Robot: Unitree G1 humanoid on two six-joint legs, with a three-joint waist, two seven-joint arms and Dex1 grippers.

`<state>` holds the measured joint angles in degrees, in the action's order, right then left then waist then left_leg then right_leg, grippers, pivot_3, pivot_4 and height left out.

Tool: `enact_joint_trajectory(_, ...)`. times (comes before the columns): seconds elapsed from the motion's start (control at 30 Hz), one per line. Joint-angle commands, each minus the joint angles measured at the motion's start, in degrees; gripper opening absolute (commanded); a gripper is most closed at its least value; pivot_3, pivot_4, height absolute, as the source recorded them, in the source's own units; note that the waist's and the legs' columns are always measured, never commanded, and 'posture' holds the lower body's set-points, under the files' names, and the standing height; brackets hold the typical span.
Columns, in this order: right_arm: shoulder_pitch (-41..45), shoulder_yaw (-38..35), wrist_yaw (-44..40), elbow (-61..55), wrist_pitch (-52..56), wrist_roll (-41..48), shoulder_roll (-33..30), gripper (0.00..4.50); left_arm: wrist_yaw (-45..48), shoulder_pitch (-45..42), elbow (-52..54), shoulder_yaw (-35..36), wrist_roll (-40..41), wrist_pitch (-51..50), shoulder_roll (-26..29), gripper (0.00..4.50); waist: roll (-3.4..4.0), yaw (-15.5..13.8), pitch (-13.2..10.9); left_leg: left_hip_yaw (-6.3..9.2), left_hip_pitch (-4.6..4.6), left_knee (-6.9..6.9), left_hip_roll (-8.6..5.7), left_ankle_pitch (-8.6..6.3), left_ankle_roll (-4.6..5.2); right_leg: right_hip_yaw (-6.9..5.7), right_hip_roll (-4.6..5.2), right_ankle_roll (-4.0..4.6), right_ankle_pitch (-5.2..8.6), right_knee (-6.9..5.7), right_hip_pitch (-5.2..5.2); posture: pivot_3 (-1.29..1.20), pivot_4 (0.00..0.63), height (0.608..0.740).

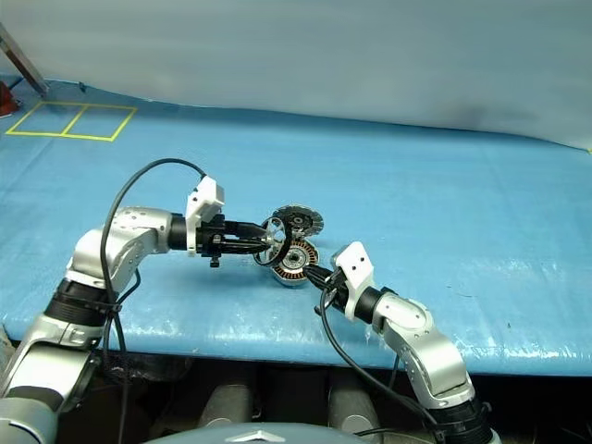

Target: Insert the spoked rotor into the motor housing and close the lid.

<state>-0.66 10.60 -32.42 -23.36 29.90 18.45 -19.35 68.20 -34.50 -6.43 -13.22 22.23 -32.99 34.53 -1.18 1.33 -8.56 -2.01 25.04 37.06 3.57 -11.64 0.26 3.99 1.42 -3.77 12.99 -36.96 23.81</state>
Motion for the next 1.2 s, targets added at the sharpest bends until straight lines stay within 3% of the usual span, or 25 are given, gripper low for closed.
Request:
enact_joint_trajectory(0.03,-0.36,-0.76,0.42,-3.01,-1.71,0.26,-0.04,0.00,1.76,-2.67,-2.45,-1.00,-1.99,3.15,-1.23,1.71,0.00,0.00,0.00,0.00,0.00,0.00,0.00,0.00,0.00,0.00,0.00,0.00,0.00,-0.01,0.00,0.00,0.150,0.740)
enact_joint_trajectory(0.93,-1.47,-1.13,2.78,-3.36,-2.72,-0.19,-0.43,0.00,5.25,-6.46,-11.83,-4.80,-11.18,11.91,-5.68,1.71,0.00,-0.06,0.00,0.11,0.04,0.10,-0.02,0.01,0.02,0.01,-0.04,-0.05,0.00,-0.08,-0.05,0.00,0.150,0.740)
enact_joint_trajectory(1.1,-1.08,-1.08,3.09,-3.13,-2.89,-0.53,-0.48,0.00,2.39,-6.30,-11.60,-3.37,-11.29,12.01,-6.99,3.02,0.00,-0.14,0.00,0.12,0.04,0.11,-0.02,0.01,0.02,0.01,-0.05,-0.05,0.00,-0.10,-0.05,0.00,0.150,0.740)
enact_joint_trajectory(1.2,-1.05,-1.04,3.25,-3.00,-3.03,-0.70,-0.47,0.00,2.60,-6.09,-11.00,-2.81,-10.40,11.69,-7.09,3.02,0.00,-0.16,0.00,0.12,0.05,0.14,-0.03,0.01,0.02,0.01,-0.05,-0.08,-0.01,-0.10,-0.06,0.00,0.150,0.740)
